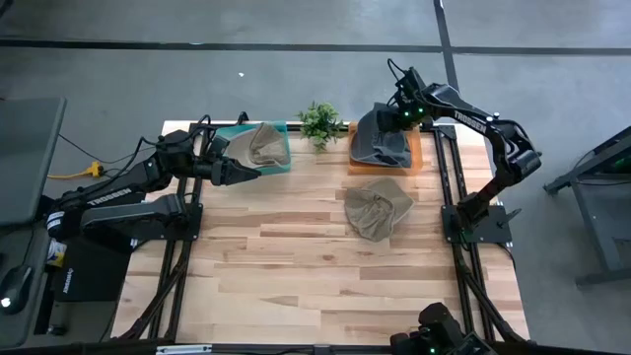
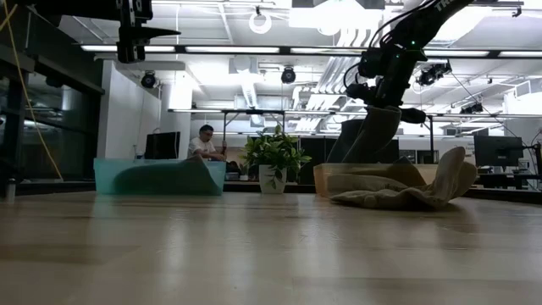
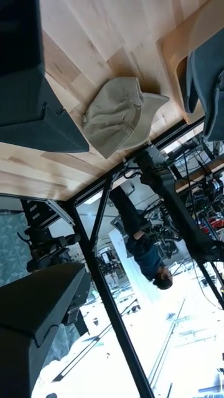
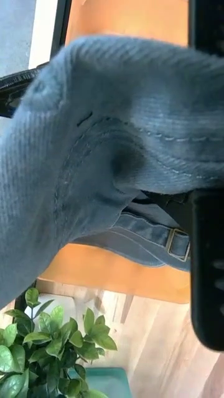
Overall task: Pick & Place hat
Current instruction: Put the blue cap into the orange bin
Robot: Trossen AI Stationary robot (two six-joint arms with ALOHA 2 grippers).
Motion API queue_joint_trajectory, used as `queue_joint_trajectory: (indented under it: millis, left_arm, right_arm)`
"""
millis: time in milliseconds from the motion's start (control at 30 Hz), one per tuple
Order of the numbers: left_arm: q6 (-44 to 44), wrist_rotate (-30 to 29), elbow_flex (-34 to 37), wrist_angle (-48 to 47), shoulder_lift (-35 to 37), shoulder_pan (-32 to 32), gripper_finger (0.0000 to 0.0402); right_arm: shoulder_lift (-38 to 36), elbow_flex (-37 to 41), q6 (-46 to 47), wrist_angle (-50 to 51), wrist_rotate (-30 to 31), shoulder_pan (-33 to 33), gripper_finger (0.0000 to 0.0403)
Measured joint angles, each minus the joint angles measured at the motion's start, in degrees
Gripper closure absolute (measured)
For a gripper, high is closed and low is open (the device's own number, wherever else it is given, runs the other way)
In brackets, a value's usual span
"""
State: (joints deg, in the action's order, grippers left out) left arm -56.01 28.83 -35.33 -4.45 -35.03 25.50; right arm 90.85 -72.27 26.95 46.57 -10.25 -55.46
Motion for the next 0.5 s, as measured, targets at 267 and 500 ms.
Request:
queue_joint_trajectory:
  millis: [267,500]
  left_arm:
    - [0.0,-0.1,0.0,0.0,0.0,0.0,0.0137]
    - [0.0,0.0,0.0,-0.1,0.0,0.0,0.0137]
  right_arm:
    - [0.3,0.0,-0.2,0.4,-1.6,0.5,0.0337]
    - [3.2,0.0,1.1,1.7,-2.2,1.3,0.0228]
